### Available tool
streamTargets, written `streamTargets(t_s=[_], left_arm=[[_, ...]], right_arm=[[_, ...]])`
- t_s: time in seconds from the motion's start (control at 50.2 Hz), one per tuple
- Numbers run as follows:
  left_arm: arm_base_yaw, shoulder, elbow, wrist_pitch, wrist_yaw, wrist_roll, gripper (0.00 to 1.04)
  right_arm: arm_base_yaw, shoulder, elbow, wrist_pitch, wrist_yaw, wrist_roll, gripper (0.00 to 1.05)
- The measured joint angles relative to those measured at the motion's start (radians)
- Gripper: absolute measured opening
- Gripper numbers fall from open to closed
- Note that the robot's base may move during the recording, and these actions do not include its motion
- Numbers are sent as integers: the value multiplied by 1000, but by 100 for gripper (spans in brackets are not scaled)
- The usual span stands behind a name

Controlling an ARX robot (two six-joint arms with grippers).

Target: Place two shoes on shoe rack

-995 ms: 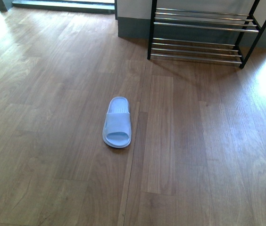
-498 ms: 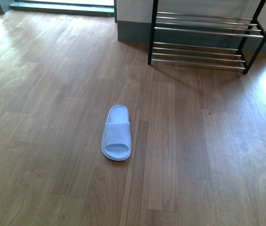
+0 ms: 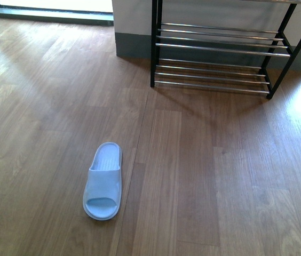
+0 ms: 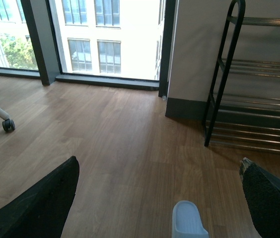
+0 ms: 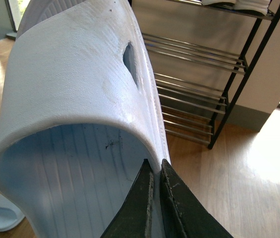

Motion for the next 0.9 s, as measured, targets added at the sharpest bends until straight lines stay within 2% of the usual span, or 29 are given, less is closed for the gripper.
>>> streamTargets(t_s=[0.896], left_arm=[[0,0,0,0,0,0,95]], right_arm=[[0,0,0,0,-3,0,2]])
